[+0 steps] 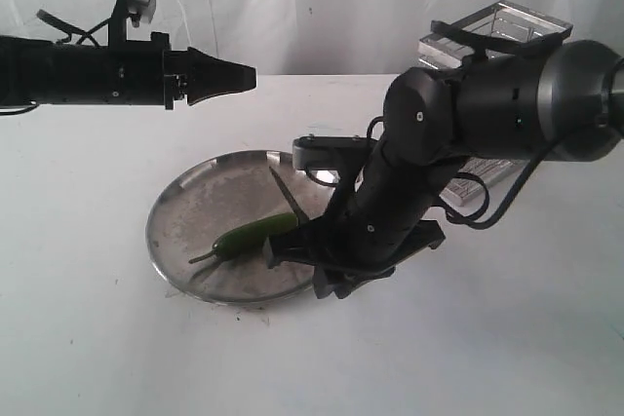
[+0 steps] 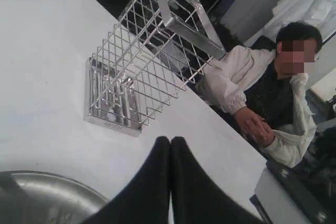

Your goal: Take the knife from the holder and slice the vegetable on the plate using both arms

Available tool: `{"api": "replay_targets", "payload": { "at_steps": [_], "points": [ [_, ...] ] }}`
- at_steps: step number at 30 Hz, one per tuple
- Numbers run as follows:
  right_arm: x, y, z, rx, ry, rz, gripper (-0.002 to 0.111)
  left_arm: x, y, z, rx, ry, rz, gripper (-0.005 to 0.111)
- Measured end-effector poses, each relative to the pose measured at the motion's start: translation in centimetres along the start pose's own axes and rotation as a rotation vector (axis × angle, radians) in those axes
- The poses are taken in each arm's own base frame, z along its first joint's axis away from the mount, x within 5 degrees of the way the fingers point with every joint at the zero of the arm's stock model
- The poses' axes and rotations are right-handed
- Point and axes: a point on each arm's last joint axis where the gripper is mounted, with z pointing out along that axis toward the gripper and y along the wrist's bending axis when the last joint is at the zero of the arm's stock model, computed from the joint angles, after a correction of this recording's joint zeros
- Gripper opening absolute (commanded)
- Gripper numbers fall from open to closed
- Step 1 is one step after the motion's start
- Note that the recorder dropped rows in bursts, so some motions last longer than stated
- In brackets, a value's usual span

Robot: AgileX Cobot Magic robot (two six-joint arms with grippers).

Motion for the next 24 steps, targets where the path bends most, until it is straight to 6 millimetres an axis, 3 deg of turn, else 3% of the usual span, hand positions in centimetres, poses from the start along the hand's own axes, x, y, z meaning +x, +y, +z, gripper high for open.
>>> {"api": "replay_targets", "payload": {
  "at_steps": [9, 24],
  "points": [
    [0.0, 0.4, 0.2, 0.034, -0.03, 0.033, 0.0, 2.9, 1.6, 2.5, 0.046, 0.032, -0.038, 0.0],
    [0.2, 0.0, 2.0, 0.07, 0.026, 0.056, 0.0, 4.6, 3.3, 2.8, -0.012, 0.048, -0.072, 0.0]
  ]
}}
